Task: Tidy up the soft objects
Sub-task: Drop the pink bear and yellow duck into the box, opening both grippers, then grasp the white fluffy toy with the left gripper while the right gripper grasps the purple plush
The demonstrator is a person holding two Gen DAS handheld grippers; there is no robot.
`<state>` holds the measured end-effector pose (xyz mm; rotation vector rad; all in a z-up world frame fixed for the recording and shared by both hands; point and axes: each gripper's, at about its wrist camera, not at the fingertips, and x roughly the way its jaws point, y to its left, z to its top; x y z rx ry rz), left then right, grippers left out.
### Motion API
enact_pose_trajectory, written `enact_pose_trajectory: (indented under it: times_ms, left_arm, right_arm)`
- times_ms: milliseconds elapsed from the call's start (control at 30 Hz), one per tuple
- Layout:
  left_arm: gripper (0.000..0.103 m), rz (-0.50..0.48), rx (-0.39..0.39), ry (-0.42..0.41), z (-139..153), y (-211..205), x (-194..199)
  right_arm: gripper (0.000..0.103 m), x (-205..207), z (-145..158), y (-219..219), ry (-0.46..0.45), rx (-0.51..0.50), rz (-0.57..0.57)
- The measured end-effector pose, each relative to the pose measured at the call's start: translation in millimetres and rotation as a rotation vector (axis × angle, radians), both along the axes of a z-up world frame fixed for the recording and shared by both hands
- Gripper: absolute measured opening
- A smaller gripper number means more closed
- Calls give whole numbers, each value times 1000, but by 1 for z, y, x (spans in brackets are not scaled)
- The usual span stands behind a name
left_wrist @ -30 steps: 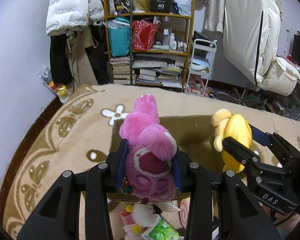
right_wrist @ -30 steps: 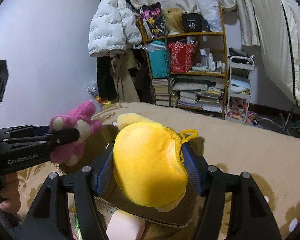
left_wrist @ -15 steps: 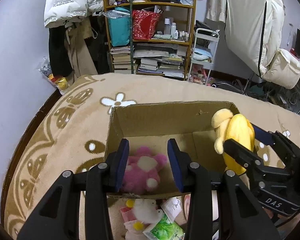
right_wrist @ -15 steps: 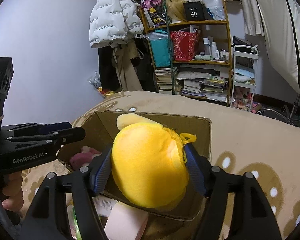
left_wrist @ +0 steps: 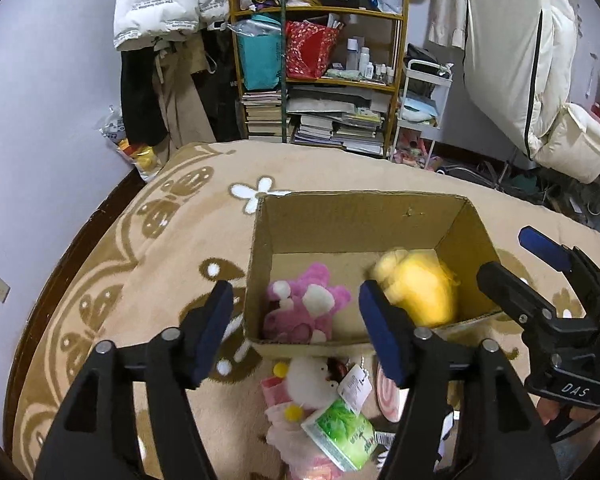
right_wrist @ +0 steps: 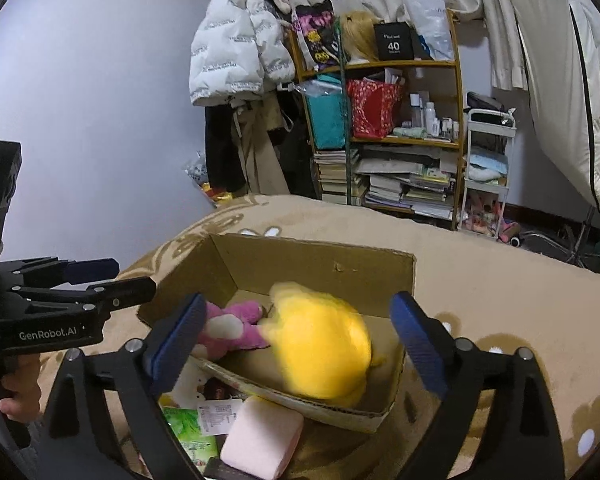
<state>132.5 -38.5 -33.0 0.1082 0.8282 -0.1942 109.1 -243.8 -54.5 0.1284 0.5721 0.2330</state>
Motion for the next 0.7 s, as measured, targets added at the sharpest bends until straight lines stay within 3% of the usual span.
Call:
enact_pose_trajectory:
  times_ms: [233, 433, 700]
  left_arm:
    - [85, 33, 3, 5, 10, 12, -21]
    - [94, 90, -5, 31, 12, 23, -42]
    - [96, 136, -37, 102, 7, 37, -55]
  right_arm:
    - [102, -25, 6, 8, 17, 5, 2]
    - [103, -49, 7, 14, 53, 24, 4]
    - [103, -67, -1, 23, 107, 14, 13]
